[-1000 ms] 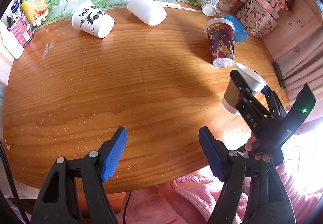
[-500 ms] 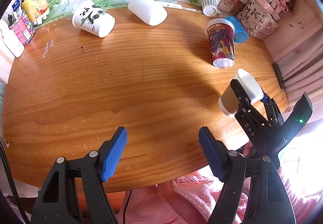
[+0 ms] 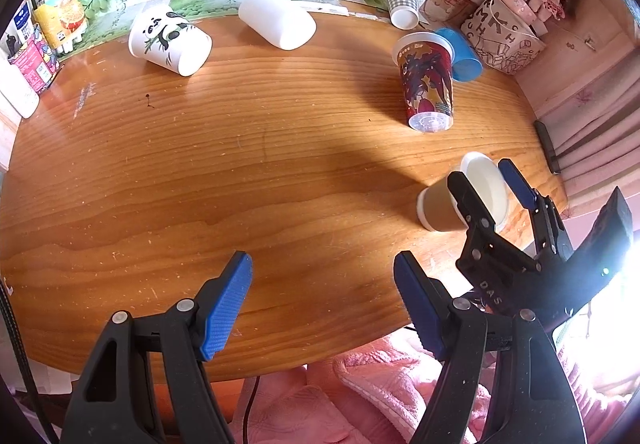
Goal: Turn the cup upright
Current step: 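Set the cup upright on the desk and open the right tool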
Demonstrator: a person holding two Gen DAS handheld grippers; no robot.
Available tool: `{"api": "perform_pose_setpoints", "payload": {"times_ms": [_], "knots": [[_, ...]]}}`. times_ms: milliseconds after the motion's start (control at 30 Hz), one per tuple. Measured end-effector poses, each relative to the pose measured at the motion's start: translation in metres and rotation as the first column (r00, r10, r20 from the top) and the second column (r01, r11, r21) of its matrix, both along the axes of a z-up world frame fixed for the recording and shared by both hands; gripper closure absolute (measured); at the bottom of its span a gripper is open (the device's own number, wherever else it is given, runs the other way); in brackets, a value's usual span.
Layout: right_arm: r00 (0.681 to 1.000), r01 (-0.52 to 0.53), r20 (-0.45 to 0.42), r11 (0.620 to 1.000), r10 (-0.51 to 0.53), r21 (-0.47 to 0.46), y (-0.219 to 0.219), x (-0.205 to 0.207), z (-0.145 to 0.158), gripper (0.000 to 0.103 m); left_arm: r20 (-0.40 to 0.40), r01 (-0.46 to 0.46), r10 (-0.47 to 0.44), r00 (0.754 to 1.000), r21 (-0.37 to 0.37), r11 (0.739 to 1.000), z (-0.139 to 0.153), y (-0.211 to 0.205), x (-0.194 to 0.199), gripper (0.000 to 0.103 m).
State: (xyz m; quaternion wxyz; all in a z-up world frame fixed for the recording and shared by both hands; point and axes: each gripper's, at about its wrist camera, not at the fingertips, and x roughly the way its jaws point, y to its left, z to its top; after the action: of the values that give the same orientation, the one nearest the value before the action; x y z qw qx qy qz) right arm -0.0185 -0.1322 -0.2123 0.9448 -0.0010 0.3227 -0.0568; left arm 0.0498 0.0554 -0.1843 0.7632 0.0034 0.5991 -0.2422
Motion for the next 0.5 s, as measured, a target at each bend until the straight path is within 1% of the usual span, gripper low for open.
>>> {"api": "perform_pose_setpoints", "payload": {"times_ms": [300,400,500], "knots": [[0.999,-0.026,-0.035,0.998,0.027,0.053,-0.001,-0.010,0.027,0.021,-0.035,-0.015,0.015,0.999,-0.015,1.000,-0.002,-0.017,-0.003,0.026],[0.997,-0.045,-0.055,0.995,0.050,0.085,-0.005,-0.014,0.045,0.021,-0.042,-0.040,0.039,0.998,-0.026,0.999,0.001,-0.022,-0.007,0.026],[0.994,-0.080,-0.061,0.989,0.088,0.123,-0.011,-0.021,0.064,0.021,-0.028,-0.079,0.079,0.996,-0.028,0.996,0.006,-0.027,-0.012,0.026]]}}
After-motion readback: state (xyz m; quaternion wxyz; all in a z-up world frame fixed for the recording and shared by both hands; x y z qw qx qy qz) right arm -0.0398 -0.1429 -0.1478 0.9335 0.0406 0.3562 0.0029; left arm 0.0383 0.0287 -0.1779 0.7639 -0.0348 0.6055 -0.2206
